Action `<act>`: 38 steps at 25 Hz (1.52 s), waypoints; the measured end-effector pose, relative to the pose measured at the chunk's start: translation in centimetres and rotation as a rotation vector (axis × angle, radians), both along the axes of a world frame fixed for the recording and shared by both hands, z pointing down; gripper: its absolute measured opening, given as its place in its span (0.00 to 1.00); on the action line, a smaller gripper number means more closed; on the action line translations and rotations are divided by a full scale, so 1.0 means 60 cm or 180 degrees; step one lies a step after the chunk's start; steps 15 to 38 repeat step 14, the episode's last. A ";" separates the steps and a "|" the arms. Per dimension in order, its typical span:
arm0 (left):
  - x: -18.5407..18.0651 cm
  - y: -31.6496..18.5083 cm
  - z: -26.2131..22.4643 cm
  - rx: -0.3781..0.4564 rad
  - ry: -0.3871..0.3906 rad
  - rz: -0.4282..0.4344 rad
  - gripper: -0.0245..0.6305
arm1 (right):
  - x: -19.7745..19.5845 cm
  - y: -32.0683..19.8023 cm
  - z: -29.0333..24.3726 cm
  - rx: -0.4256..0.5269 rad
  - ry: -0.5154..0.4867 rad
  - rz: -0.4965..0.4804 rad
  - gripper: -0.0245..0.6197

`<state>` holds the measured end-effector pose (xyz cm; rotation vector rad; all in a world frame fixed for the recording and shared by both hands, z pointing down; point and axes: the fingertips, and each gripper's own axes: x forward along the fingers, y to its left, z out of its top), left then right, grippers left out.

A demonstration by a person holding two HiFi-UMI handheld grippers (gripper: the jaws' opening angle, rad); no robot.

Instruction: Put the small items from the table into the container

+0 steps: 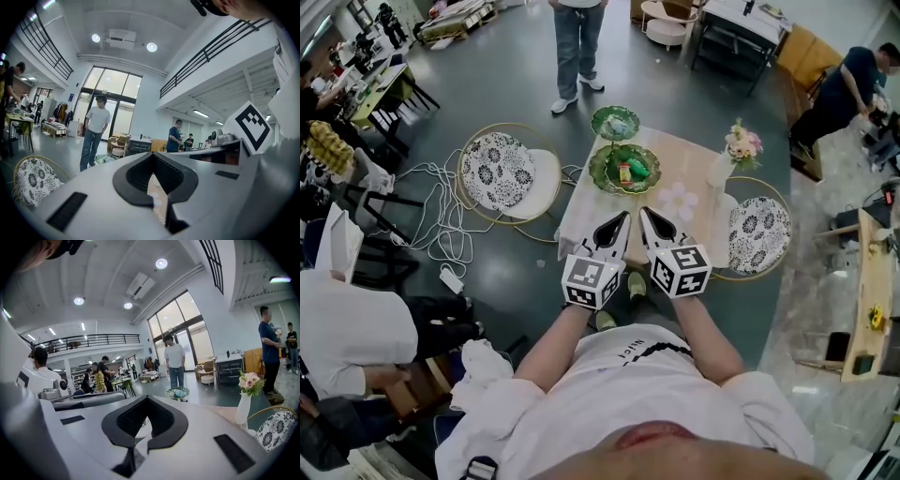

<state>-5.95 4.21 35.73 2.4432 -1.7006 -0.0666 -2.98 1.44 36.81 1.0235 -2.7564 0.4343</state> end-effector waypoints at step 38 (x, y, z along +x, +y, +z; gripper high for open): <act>-0.002 -0.004 0.002 -0.0001 -0.0020 -0.0017 0.05 | -0.003 -0.002 0.005 -0.0002 0.0038 -0.0013 0.06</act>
